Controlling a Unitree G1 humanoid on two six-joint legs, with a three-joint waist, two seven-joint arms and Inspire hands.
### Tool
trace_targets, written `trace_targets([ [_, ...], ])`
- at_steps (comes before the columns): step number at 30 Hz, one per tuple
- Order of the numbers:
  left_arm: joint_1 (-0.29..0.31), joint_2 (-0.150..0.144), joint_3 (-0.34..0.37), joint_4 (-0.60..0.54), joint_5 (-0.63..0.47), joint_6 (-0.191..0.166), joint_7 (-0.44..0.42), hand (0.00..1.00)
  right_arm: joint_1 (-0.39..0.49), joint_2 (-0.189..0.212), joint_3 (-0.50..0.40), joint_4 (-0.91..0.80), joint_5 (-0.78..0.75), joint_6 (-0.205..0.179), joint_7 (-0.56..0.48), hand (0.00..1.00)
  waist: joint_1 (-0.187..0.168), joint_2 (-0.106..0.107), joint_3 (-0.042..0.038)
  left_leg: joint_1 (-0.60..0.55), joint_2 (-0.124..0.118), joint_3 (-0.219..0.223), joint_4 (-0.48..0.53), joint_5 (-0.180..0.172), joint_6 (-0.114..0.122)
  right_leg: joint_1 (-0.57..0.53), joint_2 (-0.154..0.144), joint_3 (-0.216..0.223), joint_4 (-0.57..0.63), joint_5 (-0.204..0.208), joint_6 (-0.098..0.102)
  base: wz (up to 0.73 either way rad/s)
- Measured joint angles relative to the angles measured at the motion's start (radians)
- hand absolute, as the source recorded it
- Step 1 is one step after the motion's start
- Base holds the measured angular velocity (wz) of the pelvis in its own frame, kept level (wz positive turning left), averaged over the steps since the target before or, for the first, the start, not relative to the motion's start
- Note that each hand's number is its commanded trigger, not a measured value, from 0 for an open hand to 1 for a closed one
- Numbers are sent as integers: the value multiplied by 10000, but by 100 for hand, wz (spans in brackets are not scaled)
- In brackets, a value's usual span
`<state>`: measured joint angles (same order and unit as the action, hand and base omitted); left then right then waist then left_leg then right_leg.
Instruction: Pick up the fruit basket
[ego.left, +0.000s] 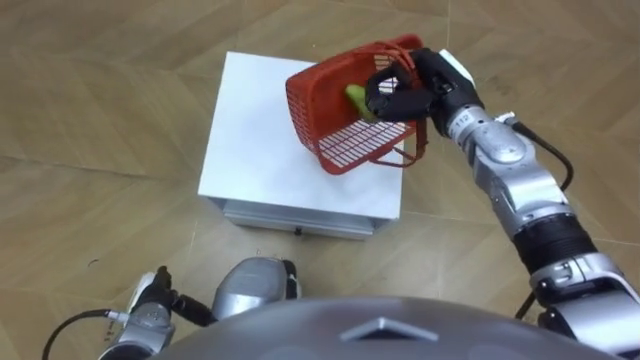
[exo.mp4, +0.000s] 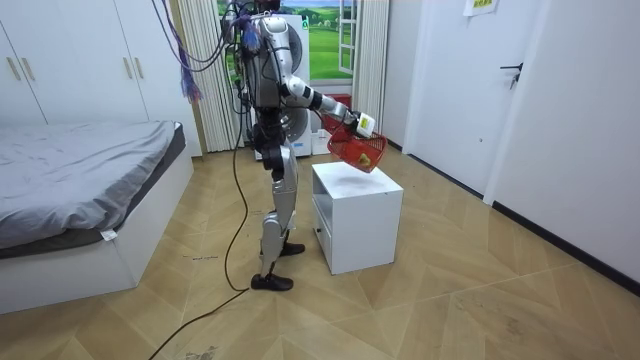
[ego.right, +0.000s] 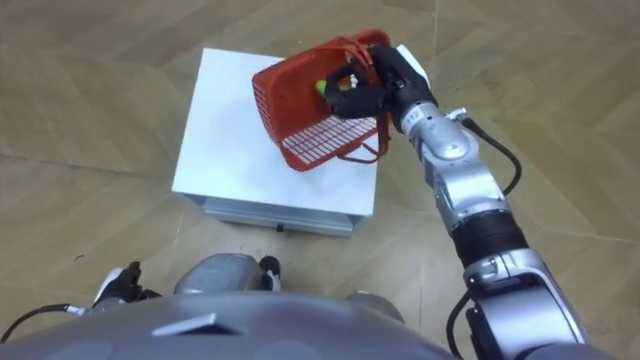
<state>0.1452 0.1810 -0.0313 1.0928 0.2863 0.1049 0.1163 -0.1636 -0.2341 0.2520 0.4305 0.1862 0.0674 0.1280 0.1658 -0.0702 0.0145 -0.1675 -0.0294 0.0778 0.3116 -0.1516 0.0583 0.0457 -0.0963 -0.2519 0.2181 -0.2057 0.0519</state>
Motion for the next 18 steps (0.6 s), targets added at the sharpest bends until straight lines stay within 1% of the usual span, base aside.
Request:
trace_targets([
  [1, -1, 0, 72, -9, 0, -1, -141, 0, -1, 3, 2, 0, -2, 19, 49, 100, 61, 18, -36, -71, -5, 20, 63, -43, 31, -112, -18, -1, 140, -8, 12, 0],
  [2, -6, 0, 80, -49, -1, -3, -237, 0, -8, 7, 1, 1, 19, 18, 65, 100, 77, 30, -56, -168, -8, 22, 145, -69, 71, -198, -61, 1, 322, -37, 59, 0],
  [3, -17, -3, 81, -62, 0, -3, -279, 0, -7, 15, 2, 3, 14, 20, 76, 100, 78, 36, -62, -202, -15, 41, 161, -82, 94, -288, -91, -6, 461, -51, 79, 0],
  [5, -1, -18, 77, -42, -3, 11, -404, 0, 17, 107, 19, 86, 10, 31, 90, 100, 88, 42, -66, -282, -35, 39, 200, -130, 202, -628, -275, -113, 1101, -118, 177, 0],
  [6, -1, -19, 77, -41, -2, 18, -415, 0, 31, 136, 19, 118, 10, 56, 88, 100, 90, 44, -64, -303, -44, 43, 231, -151, 236, -728, -325, -160, 1301, -128, 188, 0],
  [7, 1, -11, 73, -18, -4, 43, -419, 0, 39, 247, 25, 314, 11, 87, 80, 100, 89, 40, -62, -300, -57, 64, 280, -200, 310, -932, -436, -285, 1773, -130, 191, 0],
  [8, -1, -4, 69, 52, -2, 49, -418, 0, 60, 339, 45, 534, 8, 138, 79, 100, 100, 37, -60, -294, -93, 67, 375, -275, 405, -1103, -558, -278, 2266, -129, 190, 0],
  [9, -13, -7, 76, 91, -2, 50, -418, 0, 61, 381, 53, 670, 7, 162, 77, 100, 106, 28, -61, -291, -125, 69, 403, -318, 429, -1222, -625, -234, 2538, -129, 190, 8],
  [10, -36, -5, 79, 100, -7, 36, -418, 0, 58, 429, 66, 937, 3, 170, 82, 100, 109, 5, -32, -284, -193, 76, 478, -396, 498, -1440, -779, -223, 3090, -116, 181, 10],
  [11, -73, 24, 66, 90, -12, 27, -418, 0, 63, 453, 116, 1256, 5, 180, 137, 100, 98, 7, -8, -284, -210, 75, 590, -442, 628, -1691, -884, -201, 3585, -36, 115, 10],
  [12, -75, 51, 62, 62, -7, 1, -418, 0, 61, 476, 119, 1429, 5, 183, 181, 100, 114, 44, 18, -292, -209, 49, 654, -478, 673, -1805, -908, -192, 3769, 38, 88, 0],
  [13, -82, 112, 63, -23, -11, -39, -418, 0, 61, 518, 130, 1698, 7, 184, 250, 100, 144, 47, 44, -328, -211, 21, 680, -520, 727, -2058, -909, -90, 4012, 155, 56, -10],
  [14, -104, 187, 5, -131, -37, -50, -416, 0, 58, 518, 180, 1776, 19, 184, 273, 100, 282, 38, 48, -385, -202, 17, 682, -548, 765, -2246, -826, 22, 3909, 123, 58, -13],
  [15, -141, 230, -58, -134, -39, -68, -418, 0, 58, 511, 213, 1781, 21, 184, 274, 78, 320, 34, 50, -437, -197, 8, 684, -556, 782, -2343, -754, 11, 3691, 69, 83, 0],
  [16, -206, 312, -186, -133, -112, -84, -418, 0, 53, 503, 331, 1798, 52, 175, 271, 60, 321, 3, 48, -501, -201, -20, 678, -542, 823, -2503, -648, -24, 3209, 38, 107, 11],
  [17, -214, 380, -313, -134, -163, -99, -412, 0, 51, 503, 462, 1833, 60, 171, 288, 0, 307, -33, 36, -493, -219, -11, 671, -539, 851, -2607, -500, -104, 2662, 71, 72, 17],
  [18, -233, 404, -353, -135, -188, -108, -408, 0, 51, 498, 555, 1846, 63, 170, 311, 0, 302, -40, 31, -480, -244, -13, 665, -557, 875, -2592, -423, -106, 2330, 158, 38, 19],
])
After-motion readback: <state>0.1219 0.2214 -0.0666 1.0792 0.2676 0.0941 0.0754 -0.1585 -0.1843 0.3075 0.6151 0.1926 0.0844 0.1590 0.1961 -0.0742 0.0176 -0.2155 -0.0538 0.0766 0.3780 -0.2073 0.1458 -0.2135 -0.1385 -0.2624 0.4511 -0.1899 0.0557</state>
